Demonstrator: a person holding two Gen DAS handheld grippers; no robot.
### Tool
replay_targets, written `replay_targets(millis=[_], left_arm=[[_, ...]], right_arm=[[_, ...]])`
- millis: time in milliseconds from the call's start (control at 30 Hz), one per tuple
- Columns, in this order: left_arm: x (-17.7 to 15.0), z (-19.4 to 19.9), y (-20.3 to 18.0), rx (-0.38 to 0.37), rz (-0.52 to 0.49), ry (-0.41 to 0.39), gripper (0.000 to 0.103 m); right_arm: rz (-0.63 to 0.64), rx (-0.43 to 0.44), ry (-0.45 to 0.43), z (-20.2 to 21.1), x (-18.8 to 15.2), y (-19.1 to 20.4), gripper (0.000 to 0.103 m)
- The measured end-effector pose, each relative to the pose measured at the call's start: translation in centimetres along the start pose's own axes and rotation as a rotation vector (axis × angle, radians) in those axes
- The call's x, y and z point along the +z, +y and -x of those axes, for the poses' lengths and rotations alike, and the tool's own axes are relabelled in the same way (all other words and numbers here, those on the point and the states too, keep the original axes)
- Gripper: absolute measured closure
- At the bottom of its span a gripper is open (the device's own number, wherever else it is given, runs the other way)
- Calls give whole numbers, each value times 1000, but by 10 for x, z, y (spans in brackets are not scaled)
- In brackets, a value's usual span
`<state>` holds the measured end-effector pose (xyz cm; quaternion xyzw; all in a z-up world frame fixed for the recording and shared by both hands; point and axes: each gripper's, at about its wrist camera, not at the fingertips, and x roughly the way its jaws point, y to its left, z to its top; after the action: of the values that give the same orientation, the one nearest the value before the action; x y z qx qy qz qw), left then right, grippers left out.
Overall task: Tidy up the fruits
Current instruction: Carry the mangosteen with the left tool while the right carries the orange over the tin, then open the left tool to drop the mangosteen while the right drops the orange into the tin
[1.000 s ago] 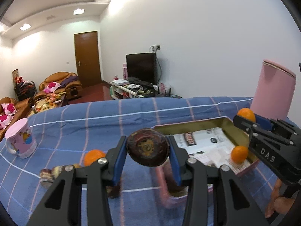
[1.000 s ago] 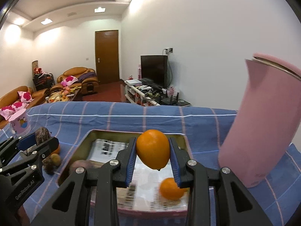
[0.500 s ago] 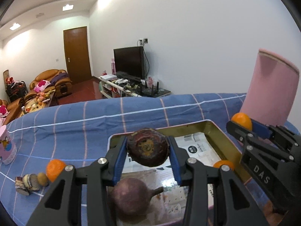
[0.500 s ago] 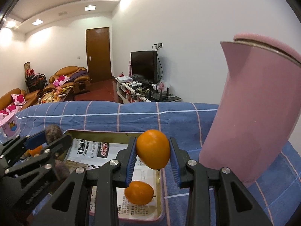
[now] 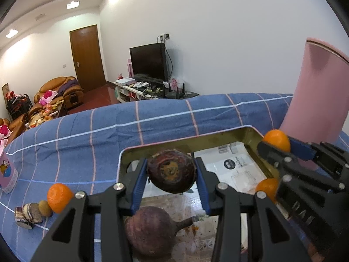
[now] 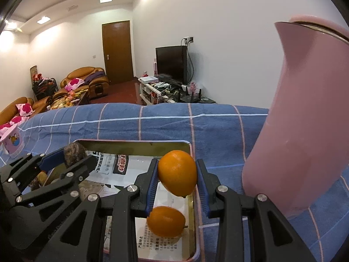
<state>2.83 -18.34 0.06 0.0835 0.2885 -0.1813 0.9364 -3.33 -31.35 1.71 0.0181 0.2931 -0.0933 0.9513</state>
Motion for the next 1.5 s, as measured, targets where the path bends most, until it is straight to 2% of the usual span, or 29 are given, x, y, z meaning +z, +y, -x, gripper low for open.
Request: replay_targets(millis=[167, 733, 867, 1000, 1100, 1200, 1267, 1300, 1333, 1400, 1500], left_arm=[[-1, -4, -1, -1, -6, 25, 59], [-4, -10, 2, 21, 20, 87, 58], [-5, -9, 5, 55, 33, 87, 51], [-5, -9, 12, 59, 63, 85, 39], [-7, -5, 16, 44, 77, 71, 39], [-8, 0, 19, 25, 96, 54, 37], [-9, 2, 19, -18, 97, 48, 21], [-8, 3, 15, -33, 86, 40, 7], [-8, 7, 12, -6, 68, 19, 0], [-7, 19, 7, 41, 27, -55, 0], [-7, 32, 6, 92, 4, -136, 0]], right_arm=[[13, 49, 53, -11, -2, 8, 68], [-64, 162, 100, -22, -4, 3, 67], [-70, 164, 109, -25, -4, 2, 67], [-92, 190, 112, -28, -2, -1, 67], [-111, 212, 109, -25, -3, -4, 65], [-140, 234, 91, -21, -3, -9, 59], [-178, 256, 66, -17, -2, -16, 45], [-201, 286, 52, -14, -1, -18, 23], [-220, 306, 38, -12, -1, -20, 18], [-230, 300, -19, -1, 1, -21, 18], [-195, 208, -108, 14, 4, -17, 18]])
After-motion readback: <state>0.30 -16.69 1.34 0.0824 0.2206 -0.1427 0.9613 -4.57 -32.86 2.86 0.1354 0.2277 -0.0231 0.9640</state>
